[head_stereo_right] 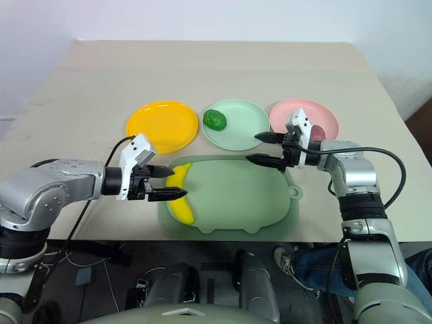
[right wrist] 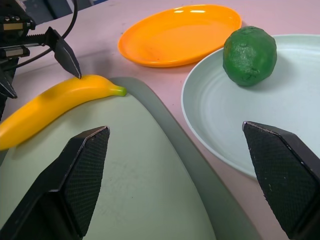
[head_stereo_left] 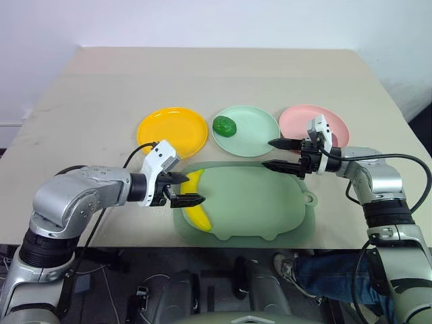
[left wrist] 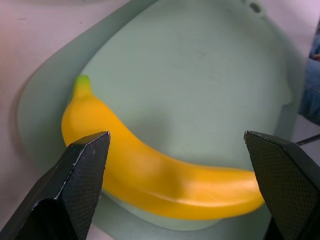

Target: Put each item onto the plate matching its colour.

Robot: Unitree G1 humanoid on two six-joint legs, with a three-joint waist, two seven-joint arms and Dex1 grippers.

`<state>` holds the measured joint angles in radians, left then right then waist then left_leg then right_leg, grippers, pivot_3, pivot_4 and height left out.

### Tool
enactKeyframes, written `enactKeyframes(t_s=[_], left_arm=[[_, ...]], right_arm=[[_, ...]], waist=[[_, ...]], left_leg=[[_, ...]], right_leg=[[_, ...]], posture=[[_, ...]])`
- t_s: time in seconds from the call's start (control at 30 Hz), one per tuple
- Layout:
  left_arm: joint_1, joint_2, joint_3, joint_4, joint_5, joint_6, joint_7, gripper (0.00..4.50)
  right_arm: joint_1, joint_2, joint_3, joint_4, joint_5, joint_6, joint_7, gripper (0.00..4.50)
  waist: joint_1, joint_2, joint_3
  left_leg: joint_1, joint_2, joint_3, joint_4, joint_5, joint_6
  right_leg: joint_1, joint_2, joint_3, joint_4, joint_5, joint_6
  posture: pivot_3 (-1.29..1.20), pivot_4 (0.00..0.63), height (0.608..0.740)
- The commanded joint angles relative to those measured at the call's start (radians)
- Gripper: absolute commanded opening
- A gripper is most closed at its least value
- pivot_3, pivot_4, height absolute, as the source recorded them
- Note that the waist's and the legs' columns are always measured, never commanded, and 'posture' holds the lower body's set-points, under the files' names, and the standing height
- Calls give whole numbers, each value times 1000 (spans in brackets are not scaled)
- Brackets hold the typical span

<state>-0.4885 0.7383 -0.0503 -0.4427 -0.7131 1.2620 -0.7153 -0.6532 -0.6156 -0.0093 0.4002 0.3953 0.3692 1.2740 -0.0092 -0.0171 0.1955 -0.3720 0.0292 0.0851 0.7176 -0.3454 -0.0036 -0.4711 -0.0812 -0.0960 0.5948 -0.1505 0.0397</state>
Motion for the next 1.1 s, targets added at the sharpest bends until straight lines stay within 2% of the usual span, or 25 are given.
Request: enactKeyframes(t_s=[0.03,0.33,0.47,0.77,1.03,1.1], left_arm=[[-12,31,-46,-25,47,-17,23,4500],[-67,-28,-60,28,36,73,82,4500],[-120,-23,-93,15,50,91,93,4500],[-251,8,-71,24,28,225,100,4500],[-253,-28,-46,0,-28,328,89,4500],[-220,-17,-85,-19,-16,320,99,4500]], right_arm=[[-33,0,-18,6,-3,-27,-5,4479],[-47,5,-16,15,-13,-41,-6,4479],[-49,9,-18,21,-15,-42,-5,4479],[-46,25,-12,44,-29,-72,-13,4479],[-61,31,-12,60,-38,-87,-14,4479],[-62,30,-13,58,-38,-86,-15,4479]], waist=[[-1,0,0],[1,0,0],[0,0,0],[-2,0,0],[-1,0,0],[-2,0,0]], left_leg=[[0,0,0,0,0,0],[1,0,0,0,0,0],[1,0,0,0,0,0],[1,0,-1,0,0,0],[1,0,-1,0,0,-1],[1,0,-1,0,0,-1]], right_leg=[[0,0,0,0,0,0],[1,0,0,0,0,0],[1,0,0,0,0,0],[1,0,0,0,0,0],[1,0,0,0,0,0],[1,0,0,0,0,0]], posture=[[0,150,740],[0,150,740],[0,150,740],[0,150,740],[0,150,740],[0,150,740]])
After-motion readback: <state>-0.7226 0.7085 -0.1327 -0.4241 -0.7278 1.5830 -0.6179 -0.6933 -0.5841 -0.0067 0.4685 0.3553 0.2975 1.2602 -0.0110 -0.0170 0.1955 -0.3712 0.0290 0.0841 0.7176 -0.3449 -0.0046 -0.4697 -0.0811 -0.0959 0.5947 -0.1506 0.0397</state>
